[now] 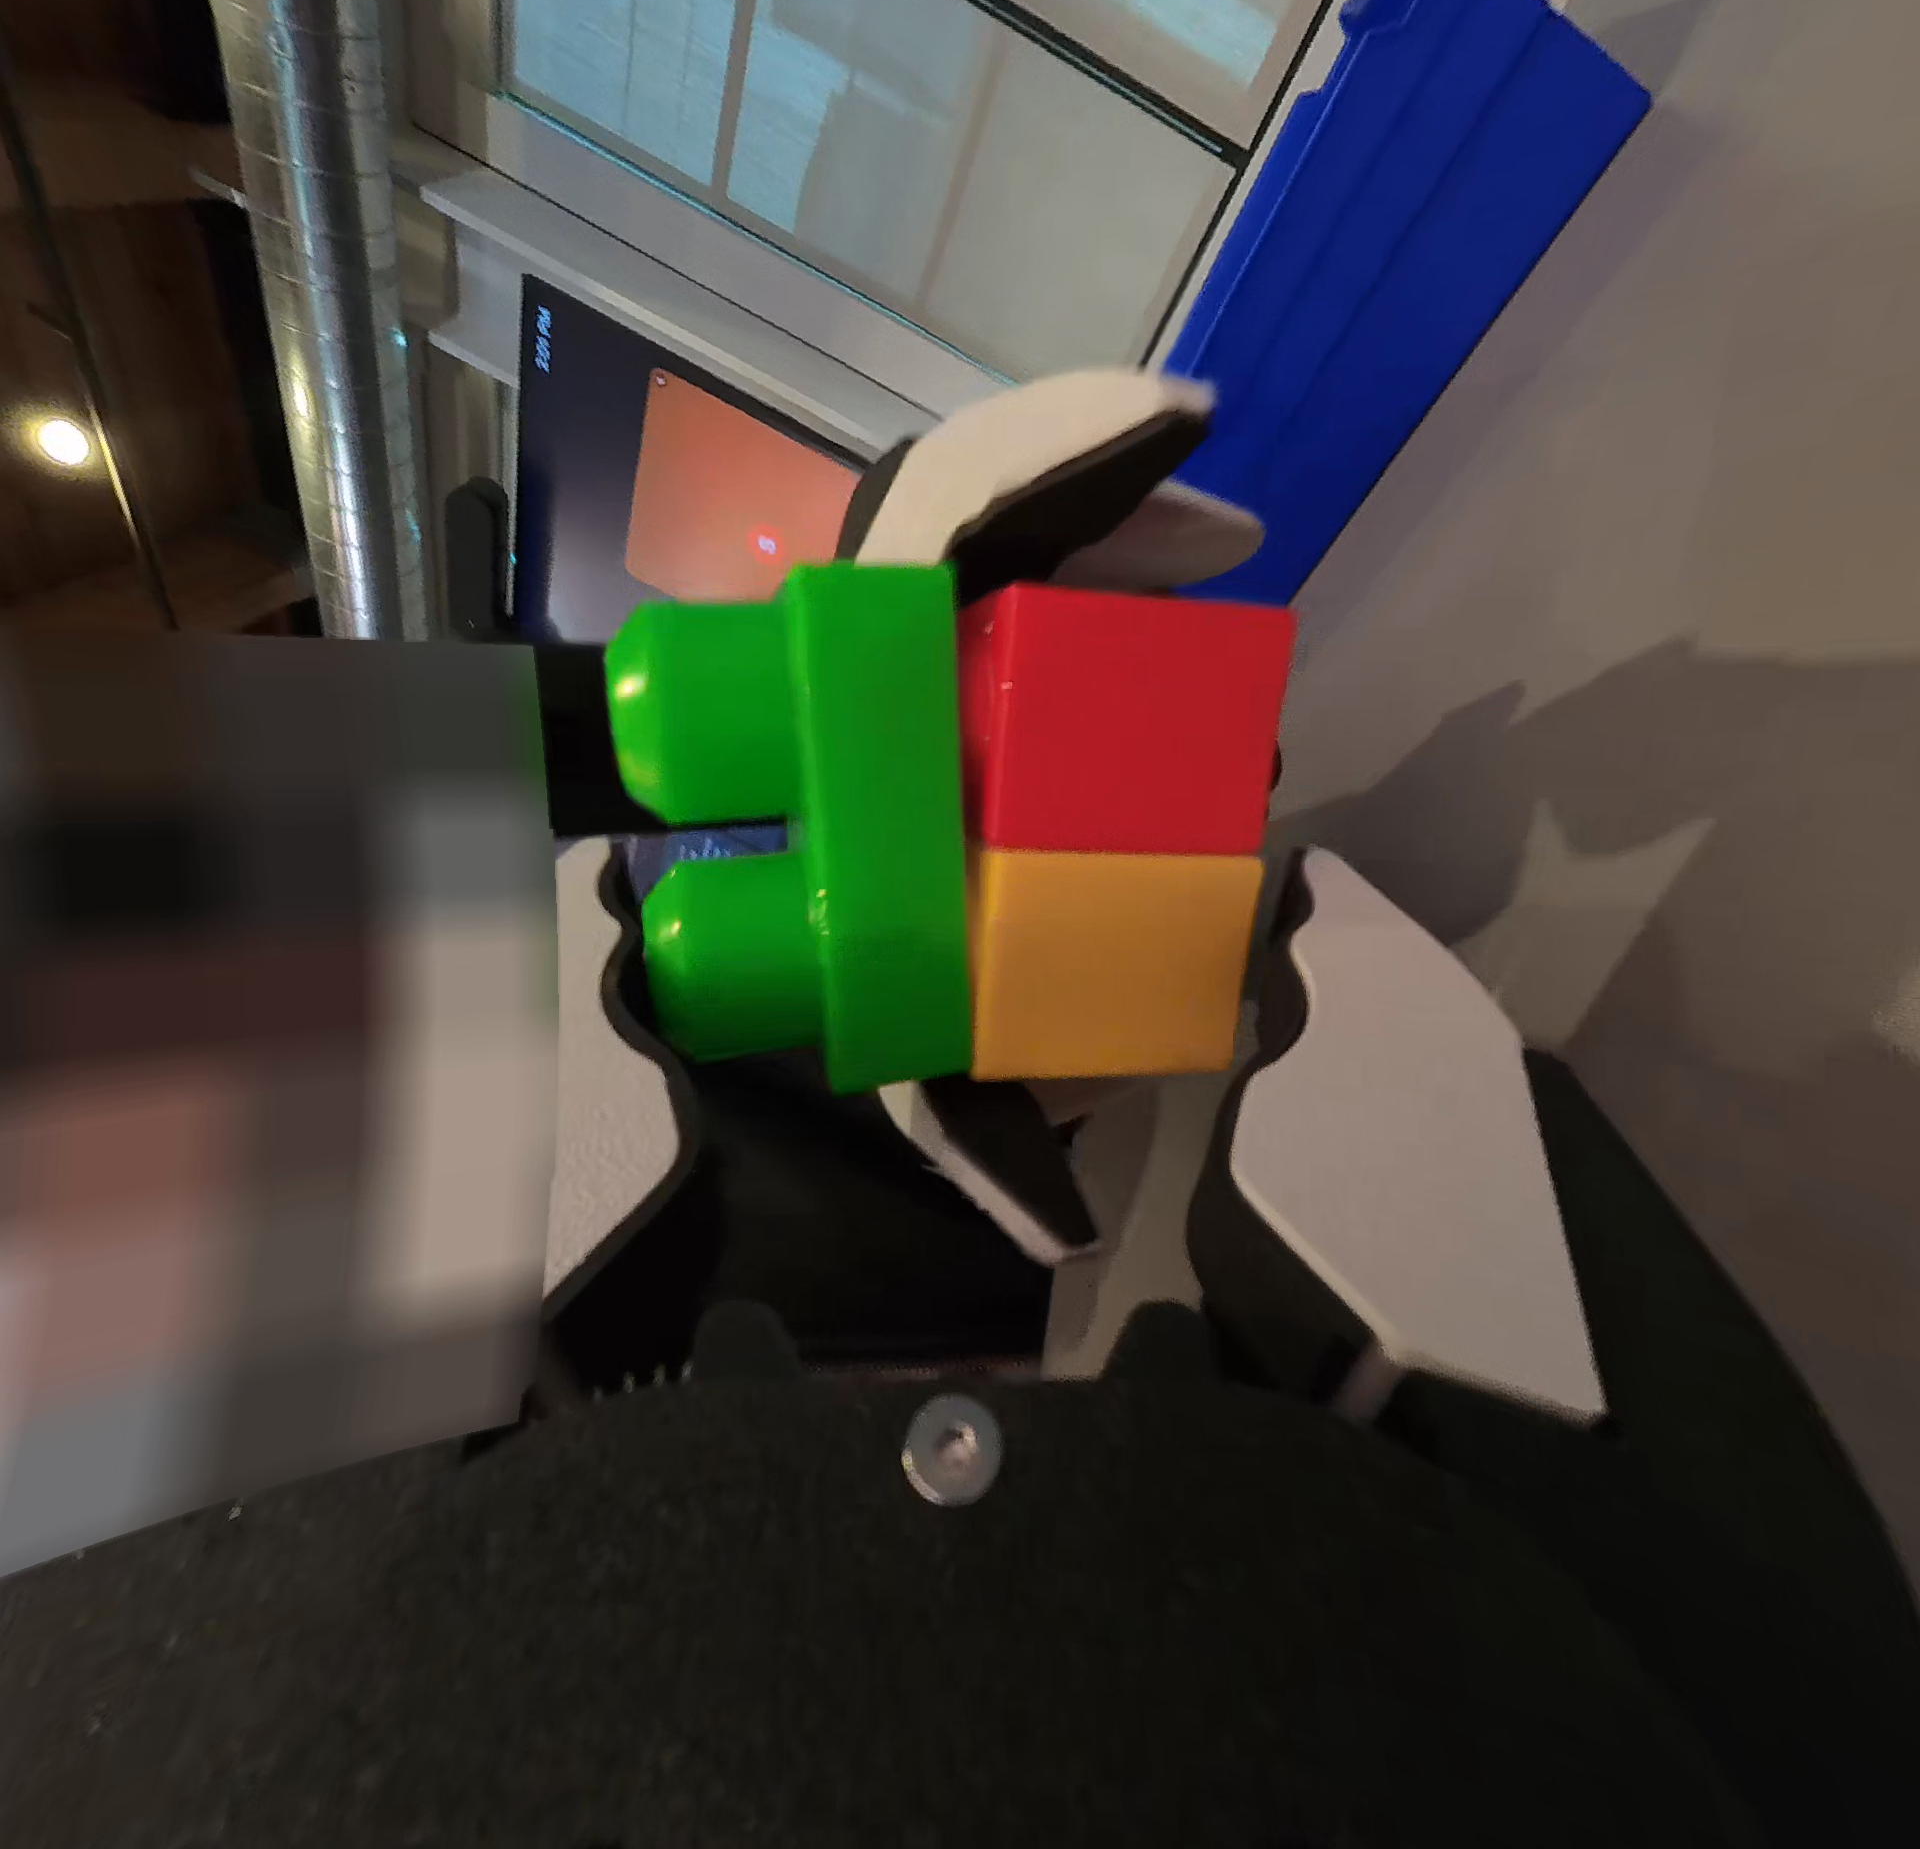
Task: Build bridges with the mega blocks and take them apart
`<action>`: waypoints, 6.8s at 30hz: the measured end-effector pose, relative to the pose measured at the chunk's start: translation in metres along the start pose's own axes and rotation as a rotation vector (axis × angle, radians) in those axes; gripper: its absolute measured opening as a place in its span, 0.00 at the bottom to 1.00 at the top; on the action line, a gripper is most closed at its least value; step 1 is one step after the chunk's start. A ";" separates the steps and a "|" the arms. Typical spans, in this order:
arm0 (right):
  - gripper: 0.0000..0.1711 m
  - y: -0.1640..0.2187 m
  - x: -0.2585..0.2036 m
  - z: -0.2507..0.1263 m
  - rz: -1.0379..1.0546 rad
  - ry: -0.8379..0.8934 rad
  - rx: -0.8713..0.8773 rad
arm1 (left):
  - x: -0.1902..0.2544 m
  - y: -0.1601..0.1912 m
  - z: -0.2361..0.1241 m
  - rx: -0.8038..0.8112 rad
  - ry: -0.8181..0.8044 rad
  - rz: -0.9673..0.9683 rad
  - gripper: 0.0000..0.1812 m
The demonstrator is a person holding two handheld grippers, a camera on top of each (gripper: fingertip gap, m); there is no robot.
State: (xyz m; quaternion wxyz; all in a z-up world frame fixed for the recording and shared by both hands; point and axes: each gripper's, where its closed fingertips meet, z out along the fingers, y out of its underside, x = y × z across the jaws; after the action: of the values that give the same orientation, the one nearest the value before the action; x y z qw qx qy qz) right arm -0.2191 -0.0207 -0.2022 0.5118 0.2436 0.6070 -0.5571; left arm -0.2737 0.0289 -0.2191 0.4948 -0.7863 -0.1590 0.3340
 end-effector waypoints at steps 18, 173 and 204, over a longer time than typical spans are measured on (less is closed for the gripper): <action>0.67 0.008 -0.003 0.003 0.024 -0.050 -0.063 | 0.022 0.001 0.006 -0.020 0.061 0.065 0.49; 0.64 -0.006 -0.045 -0.010 0.113 -0.348 0.078 | 0.041 -0.012 0.003 0.118 0.149 0.086 0.50; 0.67 -0.011 -0.027 -0.009 0.076 -0.254 0.104 | 0.035 0.004 0.011 0.026 0.141 0.044 0.50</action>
State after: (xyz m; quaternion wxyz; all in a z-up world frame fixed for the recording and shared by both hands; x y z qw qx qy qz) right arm -0.2225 -0.0079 -0.1745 0.5919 0.2199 0.4980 -0.5944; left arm -0.2558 0.0549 -0.2383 0.5075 -0.8048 -0.1018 0.2906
